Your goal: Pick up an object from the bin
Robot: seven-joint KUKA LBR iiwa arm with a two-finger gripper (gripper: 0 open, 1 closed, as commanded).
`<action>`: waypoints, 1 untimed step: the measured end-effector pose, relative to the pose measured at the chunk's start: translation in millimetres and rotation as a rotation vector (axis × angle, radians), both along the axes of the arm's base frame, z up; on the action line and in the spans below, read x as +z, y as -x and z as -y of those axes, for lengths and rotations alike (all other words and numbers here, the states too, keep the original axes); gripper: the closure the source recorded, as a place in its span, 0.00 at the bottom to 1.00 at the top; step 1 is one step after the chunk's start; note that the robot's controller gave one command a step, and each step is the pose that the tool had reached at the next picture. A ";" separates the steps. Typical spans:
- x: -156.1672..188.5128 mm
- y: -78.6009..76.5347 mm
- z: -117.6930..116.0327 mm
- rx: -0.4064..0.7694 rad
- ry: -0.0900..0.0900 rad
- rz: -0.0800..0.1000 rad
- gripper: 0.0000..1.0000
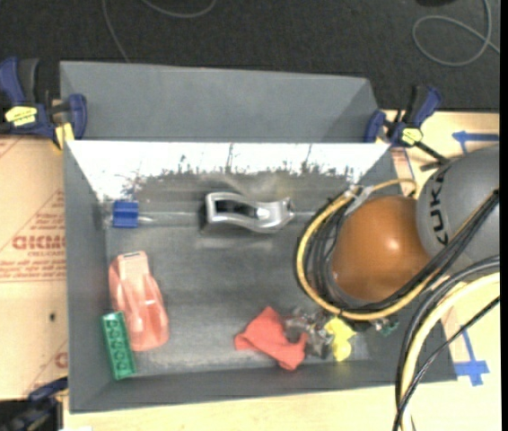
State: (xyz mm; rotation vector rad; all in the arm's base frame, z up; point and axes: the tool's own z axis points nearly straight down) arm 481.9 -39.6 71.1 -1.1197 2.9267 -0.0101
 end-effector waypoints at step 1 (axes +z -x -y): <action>0.0 0.0 0.0 0.001 0.000 0.000 1.00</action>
Offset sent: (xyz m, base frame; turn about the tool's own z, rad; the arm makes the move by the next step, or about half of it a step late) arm -0.0018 -0.0019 0.1444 0.0114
